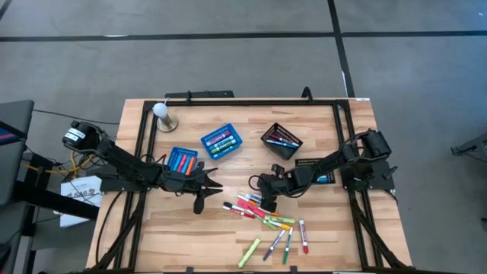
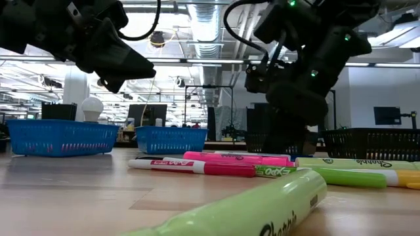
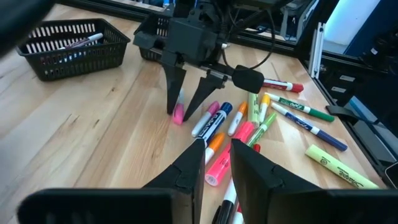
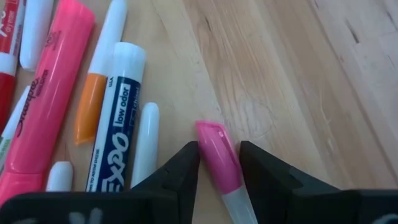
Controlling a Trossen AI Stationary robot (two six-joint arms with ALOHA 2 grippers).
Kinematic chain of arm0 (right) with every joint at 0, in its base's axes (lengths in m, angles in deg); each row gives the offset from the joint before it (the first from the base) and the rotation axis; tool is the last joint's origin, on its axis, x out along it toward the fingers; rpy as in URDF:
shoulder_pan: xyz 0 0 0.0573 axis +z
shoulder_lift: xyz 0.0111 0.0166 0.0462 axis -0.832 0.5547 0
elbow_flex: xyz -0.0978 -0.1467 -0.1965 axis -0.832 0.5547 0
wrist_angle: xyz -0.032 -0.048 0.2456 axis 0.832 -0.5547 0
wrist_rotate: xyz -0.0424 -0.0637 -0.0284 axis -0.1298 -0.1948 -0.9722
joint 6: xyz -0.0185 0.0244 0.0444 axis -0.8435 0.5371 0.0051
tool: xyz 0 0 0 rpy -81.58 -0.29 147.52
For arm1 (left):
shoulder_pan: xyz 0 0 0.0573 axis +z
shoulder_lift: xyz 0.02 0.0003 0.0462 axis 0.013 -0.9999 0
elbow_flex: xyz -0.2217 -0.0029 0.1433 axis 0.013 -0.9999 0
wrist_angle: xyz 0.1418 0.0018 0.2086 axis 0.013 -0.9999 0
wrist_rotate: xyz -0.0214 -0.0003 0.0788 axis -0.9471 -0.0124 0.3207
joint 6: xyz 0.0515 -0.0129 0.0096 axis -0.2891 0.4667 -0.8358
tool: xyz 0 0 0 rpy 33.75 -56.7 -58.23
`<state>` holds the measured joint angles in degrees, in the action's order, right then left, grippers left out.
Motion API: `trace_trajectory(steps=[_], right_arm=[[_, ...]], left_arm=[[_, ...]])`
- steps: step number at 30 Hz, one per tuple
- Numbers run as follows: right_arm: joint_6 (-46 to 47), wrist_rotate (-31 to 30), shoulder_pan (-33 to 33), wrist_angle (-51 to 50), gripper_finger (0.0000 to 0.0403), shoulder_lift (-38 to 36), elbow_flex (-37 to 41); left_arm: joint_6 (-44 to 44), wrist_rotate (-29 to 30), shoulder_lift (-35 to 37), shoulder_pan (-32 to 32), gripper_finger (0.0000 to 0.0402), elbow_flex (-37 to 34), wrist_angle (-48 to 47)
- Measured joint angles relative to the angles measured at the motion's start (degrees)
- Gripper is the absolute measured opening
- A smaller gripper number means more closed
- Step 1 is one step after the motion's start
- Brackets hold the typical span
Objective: Pick & Place Markers
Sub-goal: Put the top pink highlighter pen into the bottom black bin, then put the pink highlighter pen into the bottom black bin
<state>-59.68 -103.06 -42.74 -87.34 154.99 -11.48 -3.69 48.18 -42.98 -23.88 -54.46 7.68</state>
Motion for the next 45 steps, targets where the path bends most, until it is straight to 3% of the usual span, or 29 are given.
trace_trajectory(steps=[4, 9, 13, 18, 22, 27, 30, 36, 45], right_arm=[[0.0, 0.9, -1.2, 0.2, 0.0095, 0.0, 0.0], [-0.1, 2.2, -1.7, 0.3, 0.0037, 0.1, 0.1], [-0.1, 3.0, -1.7, -1.8, 0.0033, -2.0, -0.4], [1.7, 1.7, -1.8, -13.9, 0.0038, -9.8, -2.4], [6.1, -2.7, -2.2, -29.5, 0.0037, -16.9, -2.7], [16.1, -4.3, -2.3, -49.5, 0.0019, -24.3, -2.8], [21.4, -5.4, -1.3, -55.6, 0.0024, -26.4, -2.6], [21.9, -5.2, 1.2, -49.6, 0.0060, -28.0, 4.3], [24.9, -5.1, 2.1, -45.1, 0.0065, -28.2, 8.8]], left_arm=[[0.0, 0.0, 0.0, 0.0, 0.0072, 0.0, 0.0], [0.0, 0.0, 0.0, 0.0, 0.0072, 0.0, 0.0], [0.0, 0.0, 0.0, 0.0, 0.0072, 0.0, 0.0], [0.0, 0.0, 0.0, 0.0, 0.0072, 0.0, 0.0], [0.0, 0.0, 0.3, 0.0, 0.0072, -0.6, 0.0], [0.2, 0.0, 0.5, 0.0, 0.0072, -0.7, 0.0], [0.2, 0.0, 0.5, 0.0, 0.0072, -0.7, 0.0], [0.2, 0.0, 0.5, 0.0, 0.0072, -0.7, 0.0], [0.2, 0.0, 0.5, 0.0, 0.0072, -0.7, 0.3]])
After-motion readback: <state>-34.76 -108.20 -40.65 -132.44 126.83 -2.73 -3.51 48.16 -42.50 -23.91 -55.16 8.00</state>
